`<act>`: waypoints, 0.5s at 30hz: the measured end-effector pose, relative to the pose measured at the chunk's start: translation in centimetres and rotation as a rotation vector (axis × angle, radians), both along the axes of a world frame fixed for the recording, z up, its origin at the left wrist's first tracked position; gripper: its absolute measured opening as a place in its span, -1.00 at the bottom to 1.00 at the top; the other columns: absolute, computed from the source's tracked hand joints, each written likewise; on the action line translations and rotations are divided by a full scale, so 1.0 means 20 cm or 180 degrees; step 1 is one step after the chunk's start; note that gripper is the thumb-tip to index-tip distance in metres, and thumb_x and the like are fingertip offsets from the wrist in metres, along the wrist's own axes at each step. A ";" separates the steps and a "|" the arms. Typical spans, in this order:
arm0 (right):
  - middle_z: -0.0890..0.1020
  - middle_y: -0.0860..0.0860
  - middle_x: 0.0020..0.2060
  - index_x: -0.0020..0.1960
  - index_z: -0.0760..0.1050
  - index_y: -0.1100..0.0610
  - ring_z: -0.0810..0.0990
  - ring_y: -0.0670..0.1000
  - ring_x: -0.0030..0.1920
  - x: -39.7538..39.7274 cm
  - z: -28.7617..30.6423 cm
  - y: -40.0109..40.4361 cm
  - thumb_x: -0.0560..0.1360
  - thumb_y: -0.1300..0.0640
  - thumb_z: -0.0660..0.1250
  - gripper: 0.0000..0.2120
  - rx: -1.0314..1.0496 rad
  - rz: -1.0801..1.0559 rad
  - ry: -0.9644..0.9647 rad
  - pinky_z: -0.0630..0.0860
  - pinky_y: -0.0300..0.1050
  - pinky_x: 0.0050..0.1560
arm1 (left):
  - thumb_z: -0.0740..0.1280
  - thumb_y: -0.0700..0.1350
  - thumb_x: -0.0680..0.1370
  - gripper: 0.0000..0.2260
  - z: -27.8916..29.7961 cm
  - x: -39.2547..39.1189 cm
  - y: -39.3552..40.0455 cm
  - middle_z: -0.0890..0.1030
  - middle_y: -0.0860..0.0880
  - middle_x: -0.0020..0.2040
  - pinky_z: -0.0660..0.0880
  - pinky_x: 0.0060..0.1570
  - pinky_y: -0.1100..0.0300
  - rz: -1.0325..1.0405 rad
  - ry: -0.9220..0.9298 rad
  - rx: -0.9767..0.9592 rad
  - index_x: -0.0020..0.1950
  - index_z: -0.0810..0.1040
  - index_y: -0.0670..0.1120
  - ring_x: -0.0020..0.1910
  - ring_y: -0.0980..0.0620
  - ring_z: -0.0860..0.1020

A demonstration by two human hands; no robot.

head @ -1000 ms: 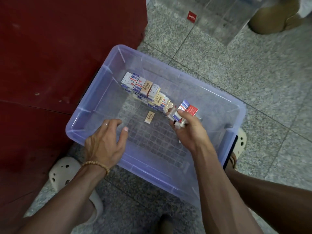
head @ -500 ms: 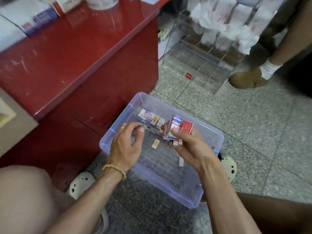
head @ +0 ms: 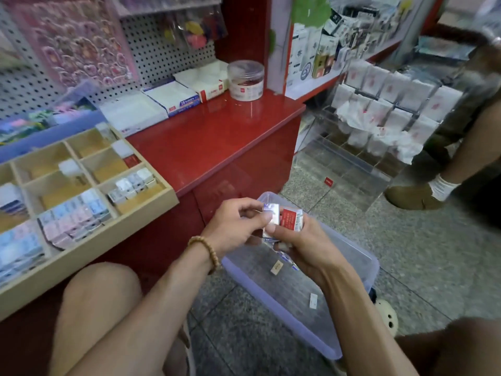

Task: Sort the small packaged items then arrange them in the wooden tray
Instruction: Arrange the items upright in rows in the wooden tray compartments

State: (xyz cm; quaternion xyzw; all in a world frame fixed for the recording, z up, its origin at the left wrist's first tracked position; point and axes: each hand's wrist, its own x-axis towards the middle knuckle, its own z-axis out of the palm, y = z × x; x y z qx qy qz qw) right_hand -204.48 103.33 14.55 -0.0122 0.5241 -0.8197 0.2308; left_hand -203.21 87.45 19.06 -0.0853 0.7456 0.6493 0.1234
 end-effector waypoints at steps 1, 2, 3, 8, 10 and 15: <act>0.64 0.11 -0.21 0.11 0.57 0.26 0.60 -0.08 -0.31 0.01 0.03 -0.02 0.34 0.33 0.54 -0.64 -0.0097 -0.0001 0.0030 0.48 -0.30 -0.38 | 0.38 -0.21 0.55 -0.84 0.03 0.01 -0.03 0.63 -0.14 -0.11 0.59 -0.32 0.21 0.0006 -0.0015 0.0077 0.12 0.60 -0.21 -0.20 0.02 0.63; 0.66 0.13 -0.17 0.12 0.56 0.28 0.63 -0.05 -0.28 0.02 0.05 -0.04 0.31 0.31 0.58 -0.58 -0.0186 -0.0024 0.0038 0.50 -0.28 -0.36 | 0.35 -0.23 0.56 -0.84 0.05 0.02 -0.06 0.64 -0.15 -0.11 0.60 -0.29 0.21 0.0008 -0.0035 0.0163 0.12 0.58 -0.23 -0.20 0.02 0.63; 0.67 0.16 -0.14 0.16 0.53 0.32 0.63 -0.01 -0.25 0.02 0.07 -0.06 0.26 0.28 0.61 -0.49 -0.0263 -0.0072 0.0037 0.51 -0.27 -0.35 | 0.33 -0.24 0.57 -0.85 0.08 0.03 -0.08 0.64 -0.16 -0.12 0.61 -0.29 0.21 0.0009 -0.0049 0.0255 0.12 0.57 -0.25 -0.21 0.02 0.64; 0.60 0.26 -0.11 0.10 0.47 0.26 0.53 0.12 -0.17 0.05 0.14 -0.17 0.12 0.20 0.71 -0.35 -0.0630 -0.0322 -0.0181 0.38 -0.03 -0.17 | 0.27 -0.30 0.59 -0.92 0.16 0.06 -0.17 0.67 -0.12 -0.21 0.60 -0.32 0.24 0.0190 -0.0022 0.0819 0.02 0.56 -0.22 -0.27 0.04 0.67; 0.59 0.22 -0.20 0.00 0.47 0.21 0.49 0.08 -0.25 0.06 0.19 -0.20 0.24 0.35 0.59 -0.57 -0.0565 -0.0458 -0.0262 0.39 -0.11 -0.31 | 0.28 -0.30 0.59 -0.92 0.17 0.07 -0.21 0.69 -0.13 -0.17 0.64 -0.23 0.17 0.0252 -0.0013 0.0874 0.04 0.56 -0.22 -0.22 -0.01 0.68; 0.60 0.13 -0.32 -0.06 0.49 0.22 0.51 -0.02 -0.43 0.05 0.30 -0.30 0.47 0.48 0.31 -0.81 -0.0283 -0.0591 -0.0210 0.41 -0.28 -0.51 | 0.30 -0.31 0.57 -0.82 0.23 0.10 -0.32 0.67 -0.15 -0.11 0.65 -0.18 0.12 0.0504 0.0156 0.0989 0.16 0.55 -0.20 -0.18 -0.04 0.67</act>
